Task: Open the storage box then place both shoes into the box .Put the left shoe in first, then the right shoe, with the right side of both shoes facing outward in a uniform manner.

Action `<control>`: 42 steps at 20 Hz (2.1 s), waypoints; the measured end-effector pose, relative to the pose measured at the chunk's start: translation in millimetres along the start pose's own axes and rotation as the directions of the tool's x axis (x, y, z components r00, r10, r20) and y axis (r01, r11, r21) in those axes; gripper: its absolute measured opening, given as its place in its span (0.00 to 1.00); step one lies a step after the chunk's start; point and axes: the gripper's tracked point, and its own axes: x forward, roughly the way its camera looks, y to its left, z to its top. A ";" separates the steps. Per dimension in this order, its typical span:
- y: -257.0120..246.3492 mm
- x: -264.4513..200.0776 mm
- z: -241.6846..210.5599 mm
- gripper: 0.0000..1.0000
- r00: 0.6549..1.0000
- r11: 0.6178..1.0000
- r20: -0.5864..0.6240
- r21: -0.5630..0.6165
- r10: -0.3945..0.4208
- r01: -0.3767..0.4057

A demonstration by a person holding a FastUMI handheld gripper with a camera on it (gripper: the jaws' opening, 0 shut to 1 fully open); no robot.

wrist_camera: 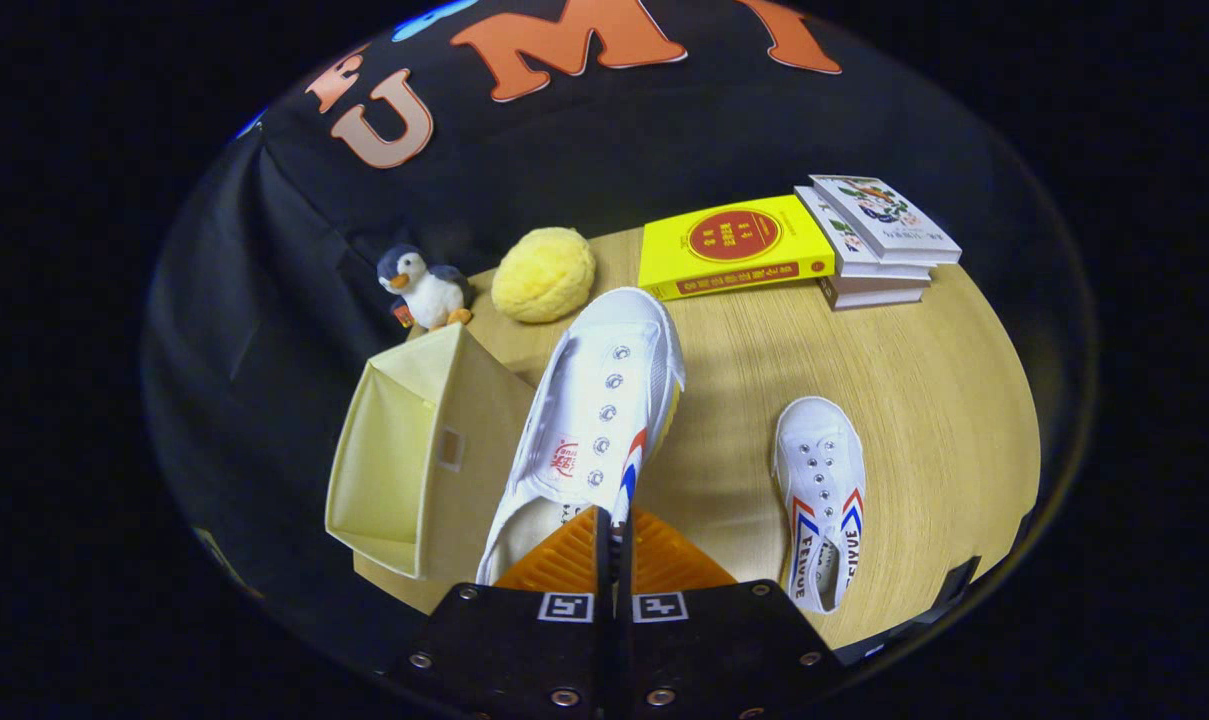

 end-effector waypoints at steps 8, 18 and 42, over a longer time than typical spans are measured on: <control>121.4 -16.4 36.7 0.00 0.994 0.993 0.057 -0.073 0.096 -0.092; 227.7 64.9 -9.5 0.00 0.991 0.985 -0.044 -0.110 0.127 -0.131; 199.5 62.1 -2.5 0.99 0.992 0.989 0.094 -0.129 0.079 -0.067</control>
